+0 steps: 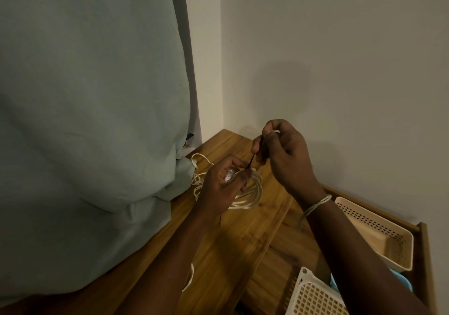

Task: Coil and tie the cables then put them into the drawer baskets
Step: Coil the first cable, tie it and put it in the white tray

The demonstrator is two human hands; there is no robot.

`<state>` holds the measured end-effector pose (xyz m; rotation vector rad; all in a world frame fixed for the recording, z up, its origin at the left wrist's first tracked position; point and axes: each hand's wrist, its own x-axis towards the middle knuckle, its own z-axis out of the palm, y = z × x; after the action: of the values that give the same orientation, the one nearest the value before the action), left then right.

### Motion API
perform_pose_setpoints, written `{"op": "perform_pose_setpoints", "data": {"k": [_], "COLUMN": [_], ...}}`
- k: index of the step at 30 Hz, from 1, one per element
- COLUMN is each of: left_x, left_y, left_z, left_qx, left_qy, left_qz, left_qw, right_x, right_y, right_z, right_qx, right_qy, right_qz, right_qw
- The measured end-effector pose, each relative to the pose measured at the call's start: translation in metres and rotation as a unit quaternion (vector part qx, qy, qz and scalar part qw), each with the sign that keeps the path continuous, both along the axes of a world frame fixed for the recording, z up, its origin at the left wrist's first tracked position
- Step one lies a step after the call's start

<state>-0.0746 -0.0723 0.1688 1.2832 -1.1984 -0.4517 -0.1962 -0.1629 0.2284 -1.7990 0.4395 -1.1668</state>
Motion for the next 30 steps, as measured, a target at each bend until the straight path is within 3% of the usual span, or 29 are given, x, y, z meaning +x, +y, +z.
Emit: {"op": "perform_pose_setpoints", "data": {"k": [6,12,17,26,30], "left_x": [-0.002,-0.001,0.000,0.004,0.005], "left_y": [0.000,0.000,0.009,0.013,0.015], "left_z": [-0.004,-0.013,-0.009,-0.003,-0.002], "left_qx": [0.009,0.047,0.056,0.062,0.076], "left_qy": [-0.020,0.109,0.190,0.179,0.201], "left_qz": [0.004,-0.039,-0.088,-0.082,-0.107], "left_qw": [1.000,0.992,0.976,0.978,0.971], "right_x": [-0.003,-0.017,-0.031,-0.032,-0.037], "right_y": [0.001,-0.008,-0.015,-0.021,-0.022], "right_z": [0.002,-0.001,-0.016,-0.017,-0.010], "right_qx": [-0.001,0.052,0.152,0.064,-0.005], "right_qy": [-0.006,0.025,-0.039,-0.006,0.059], "right_qz": [-0.003,0.123,0.251,0.219,0.244], "right_qw": [1.000,0.991,0.955,0.974,0.968]}}
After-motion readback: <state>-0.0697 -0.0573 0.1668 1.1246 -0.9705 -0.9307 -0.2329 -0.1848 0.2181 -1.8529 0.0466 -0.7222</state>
